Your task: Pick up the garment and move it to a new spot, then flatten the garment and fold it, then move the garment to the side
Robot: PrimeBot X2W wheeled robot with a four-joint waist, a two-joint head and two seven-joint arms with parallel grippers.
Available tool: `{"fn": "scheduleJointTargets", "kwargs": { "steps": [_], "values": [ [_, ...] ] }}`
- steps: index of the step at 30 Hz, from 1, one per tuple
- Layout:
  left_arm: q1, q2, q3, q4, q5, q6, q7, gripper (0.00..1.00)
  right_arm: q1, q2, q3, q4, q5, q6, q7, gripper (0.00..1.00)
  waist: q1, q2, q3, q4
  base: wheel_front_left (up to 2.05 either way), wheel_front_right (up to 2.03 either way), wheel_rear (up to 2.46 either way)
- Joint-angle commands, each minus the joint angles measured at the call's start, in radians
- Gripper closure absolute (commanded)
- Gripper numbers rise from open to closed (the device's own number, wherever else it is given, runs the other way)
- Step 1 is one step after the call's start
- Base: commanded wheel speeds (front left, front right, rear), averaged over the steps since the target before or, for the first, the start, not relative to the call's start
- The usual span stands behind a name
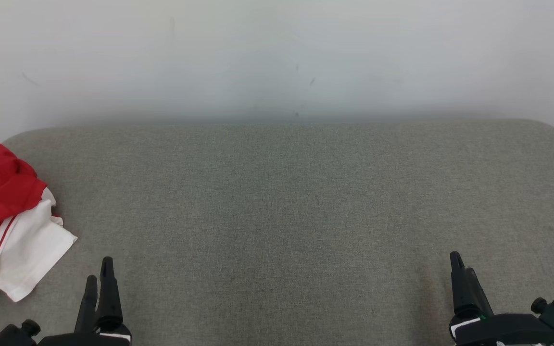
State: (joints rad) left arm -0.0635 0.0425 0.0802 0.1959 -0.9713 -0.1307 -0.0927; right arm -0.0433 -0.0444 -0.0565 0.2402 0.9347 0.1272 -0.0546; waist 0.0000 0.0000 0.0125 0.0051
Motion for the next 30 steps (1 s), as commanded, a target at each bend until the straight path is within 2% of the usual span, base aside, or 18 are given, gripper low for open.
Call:
{"fn": "scheduleJointTargets", "kwargs": {
  "steps": [1, 8, 18, 30],
  "values": [
    [-0.003, 0.006, 0.004, -0.021, 0.036, 0.000, -0.008, 0.00, -0.005, -0.005, 0.004, -0.015, -0.031, 0.003, -0.011, 0.00, 0.0000, 0.0000, 0.000, 0.000, 0.00, 0.00, 0.00],
    [0.016, 0.007, 0.003, -0.051, 0.181, 0.001, -0.028, 0.00, 0.006, -0.006, 0.016, -0.025, -0.156, 0.003, -0.035, 0.00, 0.0000, 0.0000, 0.001, 0.000, 0.00, 0.00, 0.00],
    [0.041, 0.007, -0.002, -0.086, 0.361, 0.032, -0.054, 0.00, 0.019, -0.006, 0.027, -0.040, -0.305, 0.004, -0.067, 0.00, 0.0000, 0.0000, 0.000, -0.002, 0.00, 0.00, 0.00],
    [0.075, 0.008, 0.008, -0.120, 0.519, 0.052, -0.084, 0.00, 0.041, -0.007, 0.049, -0.055, -0.479, 0.004, -0.102, 0.00, 0.0000, 0.0000, 0.000, -0.002, 0.00, 0.00, 0.00]
  ]
}}
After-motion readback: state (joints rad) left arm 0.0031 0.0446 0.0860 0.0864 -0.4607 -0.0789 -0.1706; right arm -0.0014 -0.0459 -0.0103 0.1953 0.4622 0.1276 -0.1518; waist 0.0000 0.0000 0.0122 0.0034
